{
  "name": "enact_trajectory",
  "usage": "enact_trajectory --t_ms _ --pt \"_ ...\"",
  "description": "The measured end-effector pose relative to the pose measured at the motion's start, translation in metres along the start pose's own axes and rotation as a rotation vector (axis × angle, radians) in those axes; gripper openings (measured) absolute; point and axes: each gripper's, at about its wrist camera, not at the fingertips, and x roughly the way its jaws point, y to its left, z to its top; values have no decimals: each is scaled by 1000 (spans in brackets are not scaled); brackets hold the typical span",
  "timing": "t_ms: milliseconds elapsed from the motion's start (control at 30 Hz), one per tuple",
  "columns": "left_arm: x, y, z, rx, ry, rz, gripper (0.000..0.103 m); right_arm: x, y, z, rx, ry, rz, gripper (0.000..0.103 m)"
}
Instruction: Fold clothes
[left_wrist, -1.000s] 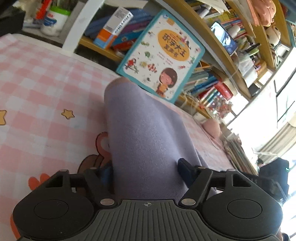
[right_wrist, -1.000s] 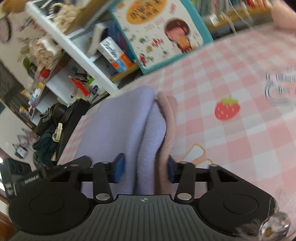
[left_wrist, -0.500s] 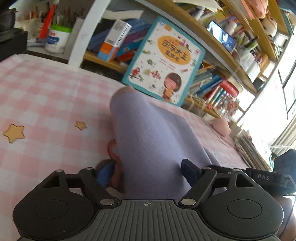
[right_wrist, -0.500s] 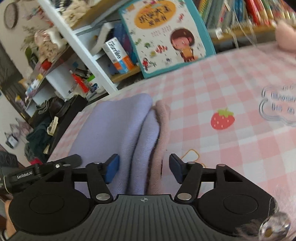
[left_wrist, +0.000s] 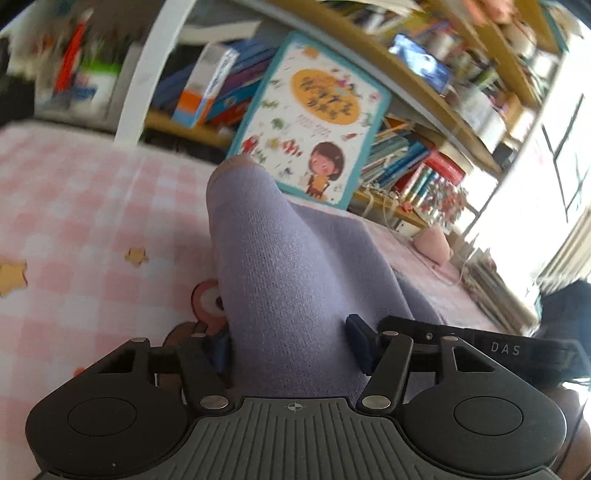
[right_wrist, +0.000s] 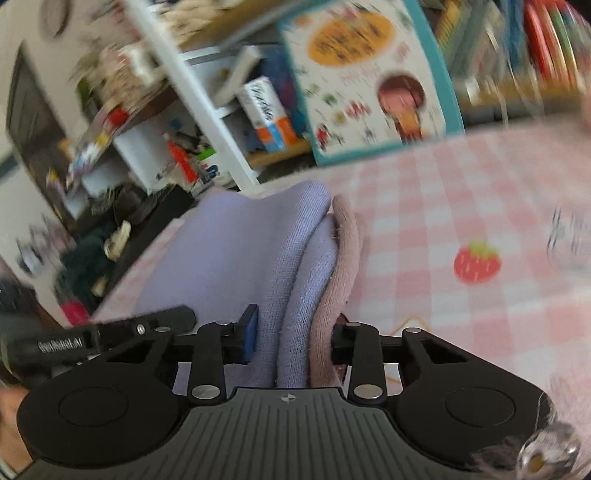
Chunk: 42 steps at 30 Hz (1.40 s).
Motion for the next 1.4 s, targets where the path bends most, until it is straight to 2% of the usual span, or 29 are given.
enact_trajectory --t_ms 33,200,233,333,433,500,567,633,733,933,1067,1167,1400 --pt "0 1 0 0 8 -3 62 -1 1 -1 -11 -1 -7 30" --pt "4 16 -1 -82 50 -40 67 2 -17 -3 106 45 25 37" --pt "4 17 -1 -87 52 -42 70 2 -19 -3 123 51 27 41" --pt "5 23 1 -110 64 -45 78 2 -25 -4 165 65 40 44" --pt "8 33 0 -172 71 -80 78 4 -31 -6 213 79 50 48" --pt "9 33 -1 -170 67 -82 78 6 -36 -8 260 80 79 48" --pt "10 28 -2 -152 68 -83 69 7 -39 -10 284 82 99 45" --pt "10 24 -2 -147 62 -80 62 6 -36 -11 267 76 101 36" --pt "3 15 -2 -98 43 -63 59 -2 -25 -11 184 35 84 32" --pt "-5 5 7 -50 -4 -87 58 -18 -9 -5 75 -48 70 31" --pt "1 1 26 -25 -2 -106 59 -20 -5 12 22 -73 52 31" --pt "12 -3 44 5 -4 -111 59 -16 -9 27 14 -84 46 31" --pt "46 8 70 5 -22 -112 59 7 -25 64 26 -119 28 31"
